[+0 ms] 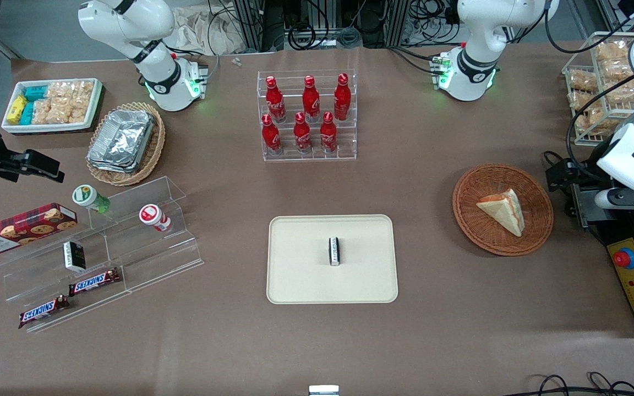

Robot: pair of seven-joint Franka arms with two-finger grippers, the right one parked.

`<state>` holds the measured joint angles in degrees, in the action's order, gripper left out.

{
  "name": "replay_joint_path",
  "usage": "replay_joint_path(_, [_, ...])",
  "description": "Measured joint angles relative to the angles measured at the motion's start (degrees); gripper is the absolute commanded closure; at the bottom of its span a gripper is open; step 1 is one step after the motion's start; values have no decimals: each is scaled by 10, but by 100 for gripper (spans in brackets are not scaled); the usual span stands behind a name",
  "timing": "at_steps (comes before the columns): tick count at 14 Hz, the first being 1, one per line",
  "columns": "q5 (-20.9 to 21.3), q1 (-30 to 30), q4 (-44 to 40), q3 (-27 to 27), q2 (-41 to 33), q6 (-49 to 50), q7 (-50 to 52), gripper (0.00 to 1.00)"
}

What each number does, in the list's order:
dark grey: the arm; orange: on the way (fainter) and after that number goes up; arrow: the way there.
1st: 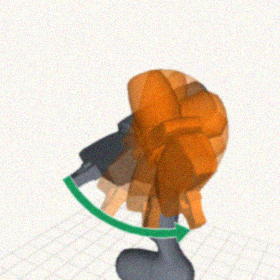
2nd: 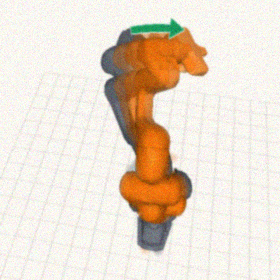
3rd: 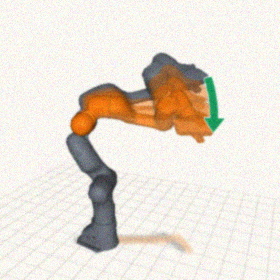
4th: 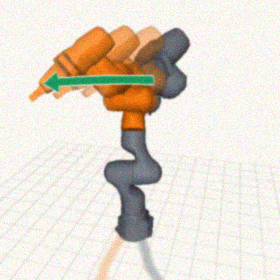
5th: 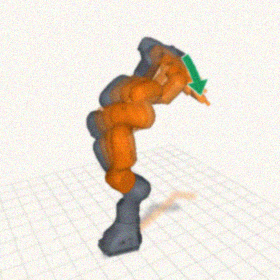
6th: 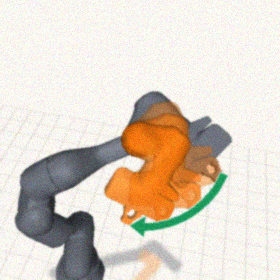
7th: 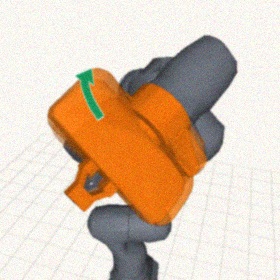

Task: Place sandwich from basket to tray
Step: 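Move the left gripper over the wicker basket holding the sandwich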

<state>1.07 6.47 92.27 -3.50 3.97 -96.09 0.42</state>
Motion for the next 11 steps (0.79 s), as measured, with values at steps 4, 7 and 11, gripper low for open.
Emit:
replay_joint_path(4, [1, 0, 0, 0, 1, 9, 0, 0])
replay_joint_path(7, [6, 0, 2, 0, 7, 28, 0, 1])
replay_joint_path(11, [12, 0, 8, -1, 14, 38, 70, 5])
